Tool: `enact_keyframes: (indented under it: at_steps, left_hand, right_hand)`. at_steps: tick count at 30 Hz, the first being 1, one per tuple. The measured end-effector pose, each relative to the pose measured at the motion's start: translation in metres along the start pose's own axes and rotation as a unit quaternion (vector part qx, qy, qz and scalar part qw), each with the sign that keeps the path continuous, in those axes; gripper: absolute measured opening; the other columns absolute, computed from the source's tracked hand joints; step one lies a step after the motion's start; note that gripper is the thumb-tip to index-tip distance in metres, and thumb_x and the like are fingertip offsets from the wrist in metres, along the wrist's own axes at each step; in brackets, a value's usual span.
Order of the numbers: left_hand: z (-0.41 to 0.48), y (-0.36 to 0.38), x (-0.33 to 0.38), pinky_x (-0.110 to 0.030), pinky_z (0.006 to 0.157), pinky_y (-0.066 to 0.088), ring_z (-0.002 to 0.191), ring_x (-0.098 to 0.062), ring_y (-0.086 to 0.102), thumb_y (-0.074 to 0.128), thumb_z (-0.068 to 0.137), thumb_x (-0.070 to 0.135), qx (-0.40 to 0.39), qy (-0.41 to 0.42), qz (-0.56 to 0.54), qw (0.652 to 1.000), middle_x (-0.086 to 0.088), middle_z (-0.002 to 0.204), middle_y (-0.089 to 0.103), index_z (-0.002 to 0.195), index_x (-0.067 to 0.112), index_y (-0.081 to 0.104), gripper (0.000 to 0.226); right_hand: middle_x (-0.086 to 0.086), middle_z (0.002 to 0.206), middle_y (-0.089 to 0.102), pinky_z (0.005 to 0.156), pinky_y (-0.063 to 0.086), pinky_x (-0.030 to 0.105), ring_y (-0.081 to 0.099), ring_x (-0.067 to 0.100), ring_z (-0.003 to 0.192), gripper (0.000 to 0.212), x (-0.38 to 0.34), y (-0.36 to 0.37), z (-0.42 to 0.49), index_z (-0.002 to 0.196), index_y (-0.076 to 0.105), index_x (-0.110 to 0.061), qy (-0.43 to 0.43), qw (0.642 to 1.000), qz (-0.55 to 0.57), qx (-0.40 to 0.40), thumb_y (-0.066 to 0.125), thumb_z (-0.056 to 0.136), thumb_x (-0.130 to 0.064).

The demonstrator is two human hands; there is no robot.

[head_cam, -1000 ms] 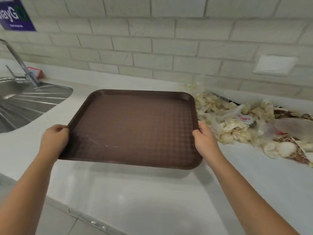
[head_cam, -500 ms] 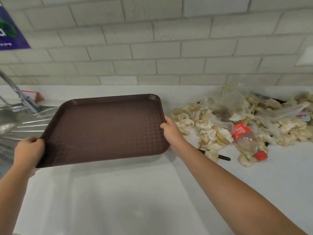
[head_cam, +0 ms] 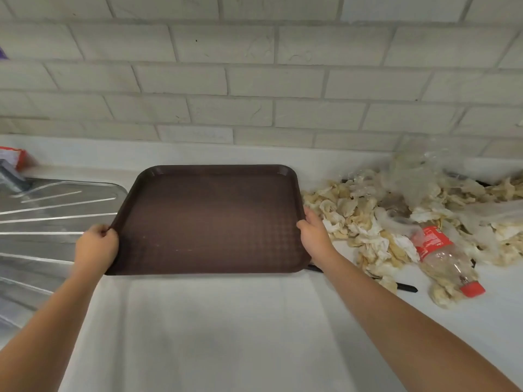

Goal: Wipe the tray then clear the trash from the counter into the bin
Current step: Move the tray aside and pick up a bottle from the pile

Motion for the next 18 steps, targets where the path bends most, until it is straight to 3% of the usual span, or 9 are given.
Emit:
enact_keyframes:
  at_steps: [4, 9, 13, 18]
  left_hand:
    - [0.011, 0.025, 0.009, -0.046, 0.087, 0.042, 0.1, -0.045, 0.054, 0.043, 0.091, 0.008, -0.021, 0.021, 0.007, 1.0, -0.03, 0.102, 0.063, 0.106, -0.004, 0.063, 0.029]
    - [0.015, 0.043, 0.016, -0.042, 0.081, 0.041, 0.096, -0.045, 0.054, 0.042, 0.091, 0.005, -0.026, 0.048, 0.041, 0.998, -0.031, 0.1, 0.062, 0.101, -0.006, 0.064, 0.026]
    - [0.016, 0.05, 0.019, -0.038, 0.073, 0.039, 0.082, -0.039, 0.052, 0.043, 0.09, 0.001, -0.023, 0.076, 0.047, 0.996, -0.031, 0.094, 0.062, 0.094, -0.009, 0.064, 0.024]
    - [0.026, 0.053, 0.021, -0.04, 0.077, 0.039, 0.093, -0.046, 0.055, 0.044, 0.092, 0.003, -0.04, 0.076, 0.051, 0.995, -0.032, 0.098, 0.062, 0.1, -0.009, 0.064, 0.025]
  right_hand:
    - [-0.002, 0.118, 0.059, 0.079, 0.048, 0.023, 0.057, 0.011, 0.1, 0.047, 0.007, -0.016, 0.012, 0.133, 0.049, -0.018, -0.012, 0.998, -0.048, 0.026, 0.034, 0.092, -0.001]
    - [0.001, 0.122, 0.059, 0.097, 0.047, 0.04, 0.056, 0.019, 0.11, 0.046, 0.018, -0.029, 0.021, 0.132, 0.05, -0.019, -0.013, 0.991, -0.125, 0.041, 0.037, 0.09, -0.005]
    - [0.002, 0.127, 0.056, 0.097, 0.045, 0.035, 0.054, 0.02, 0.114, 0.046, 0.021, -0.037, 0.025, 0.133, 0.049, -0.019, -0.012, 0.984, -0.177, 0.027, 0.041, 0.09, -0.007]
    - [0.004, 0.145, 0.041, 0.11, 0.032, 0.035, 0.038, 0.023, 0.133, 0.054, 0.025, -0.042, 0.029, 0.145, 0.036, -0.016, -0.014, 0.957, -0.289, 0.015, 0.046, 0.092, -0.022]
Point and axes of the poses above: each hand's wrist, its own z-axis towards the middle knuckle, its own y-axis out of the palm, x = y × z, the point moved 5 cm from there along z, towards the middle knuckle
